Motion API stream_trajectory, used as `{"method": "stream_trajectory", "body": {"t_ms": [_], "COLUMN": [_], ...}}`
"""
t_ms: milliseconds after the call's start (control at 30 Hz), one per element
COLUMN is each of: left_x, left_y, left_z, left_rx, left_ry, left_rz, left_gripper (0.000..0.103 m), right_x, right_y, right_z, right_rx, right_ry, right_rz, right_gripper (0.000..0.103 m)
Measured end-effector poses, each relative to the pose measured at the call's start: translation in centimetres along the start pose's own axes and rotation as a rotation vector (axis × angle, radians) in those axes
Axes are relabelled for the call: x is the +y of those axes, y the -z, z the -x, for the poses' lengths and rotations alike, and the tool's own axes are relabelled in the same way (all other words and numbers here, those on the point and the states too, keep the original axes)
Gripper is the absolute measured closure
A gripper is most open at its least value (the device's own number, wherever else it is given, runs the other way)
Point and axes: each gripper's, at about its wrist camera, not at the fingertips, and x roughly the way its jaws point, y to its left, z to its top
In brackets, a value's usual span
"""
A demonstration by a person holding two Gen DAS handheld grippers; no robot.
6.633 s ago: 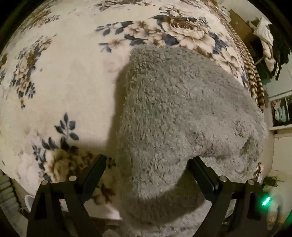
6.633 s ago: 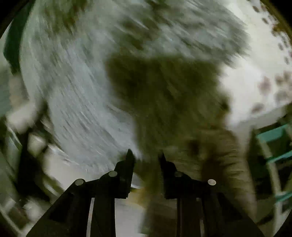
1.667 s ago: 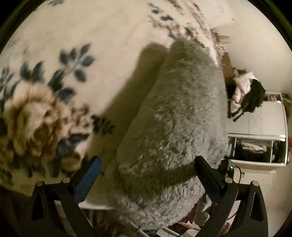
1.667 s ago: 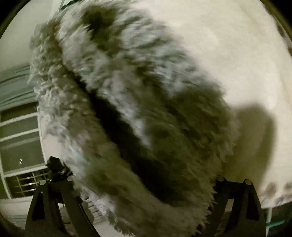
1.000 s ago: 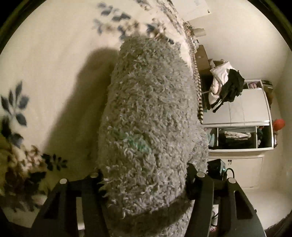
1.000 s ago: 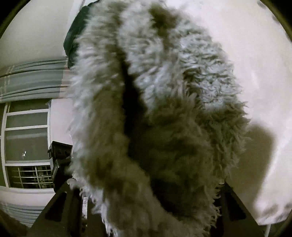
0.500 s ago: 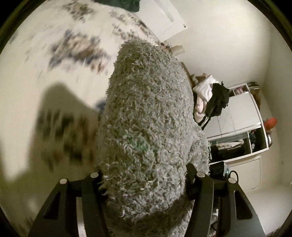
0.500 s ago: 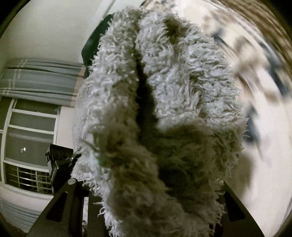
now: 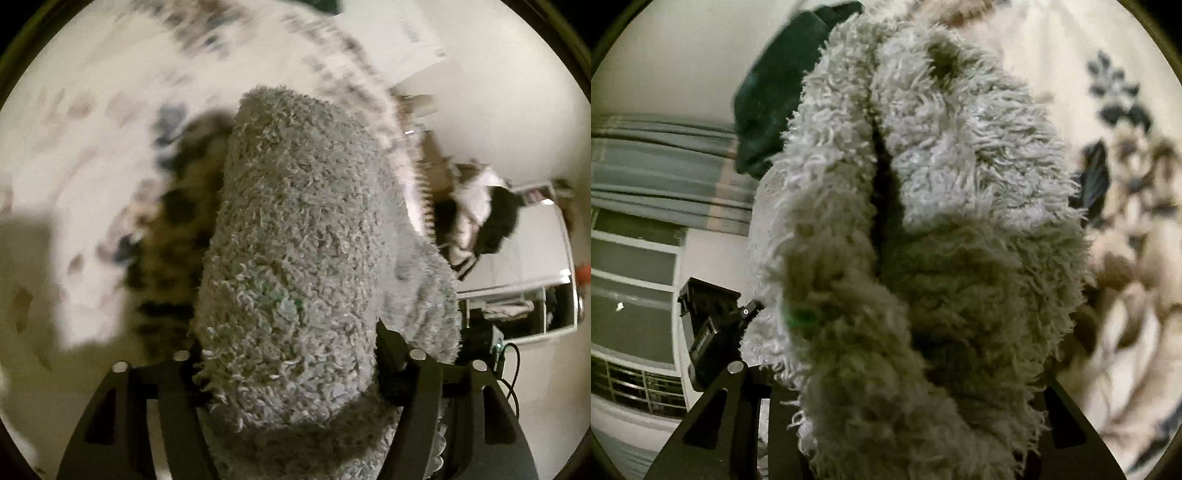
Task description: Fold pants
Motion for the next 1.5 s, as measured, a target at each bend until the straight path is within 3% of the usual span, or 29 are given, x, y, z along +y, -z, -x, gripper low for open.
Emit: {"method": "stream_trajectory", "body": {"t_ms": [67, 167, 333, 433, 533, 567, 933, 1200, 1267, 1400, 1500], "left_x": [-0.8, -3.6, -9.0, -9.6, -11.2, -11.6, -23.4, -33.2, -35.0, -37.4, -38.8], "left_y": [0.4, 1.0, 3.7, 5.0, 7.2, 7.1, 14.7, 23.0, 25.1, 29.1, 31.9], "left_z": [0.8, 2.4, 5.5, 7.5, 9.2, 9.3, 18.2, 26.9, 28.9, 32.4, 34.5], "left_rx": [-0.025, -0.079, -0.159, -0.187, -0.201, -0.205, -0.302, -0.395, -0.413, -0.444, -0.477], "left_ry": [-0.085, -0.230, -0.487, -0.567, -0.621, -0.629, -0.674, -0.674, -0.677, -0.669, -0.675], "left_rz": [-0.042, -0.132, -0.248, -0.265, -0.271, -0.269, -0.333, -0.402, -0.402, -0.377, -0.370], "left_gripper": [0.016, 0.012, 0.012, 0.012, 0.012, 0.012, 0.012, 0.012, 0.012, 0.011, 0.002], "right_x": [-0.6, 0.6, 5.8, 11.4, 15.6, 17.3, 29.3, 37.0, 38.7, 41.6, 43.6], "right_y": [0.5, -0.2, 2.8, 5.3, 5.5, 4.0, 11.3, 19.0, 21.3, 25.3, 28.7], "right_z": [0.0, 0.5, 3.4, 6.1, 10.1, 9.8, 24.5, 37.4, 40.5, 45.4, 48.8], "right_rx": [0.018, 0.001, -0.100, -0.178, -0.250, -0.260, -0.351, -0.440, -0.465, -0.501, -0.521], "right_ry": [0.035, 0.136, 0.426, 0.584, 0.697, 0.725, 0.744, 0.717, 0.728, 0.720, 0.697], "right_rz": [-0.009, 0.040, 0.185, 0.242, 0.294, 0.300, 0.355, 0.414, 0.431, 0.472, 0.498], "right_gripper": [0.040, 0.017, 0.011, 0.008, 0.007, 0.007, 0.007, 0.007, 0.001, 0.001, 0.001]}}
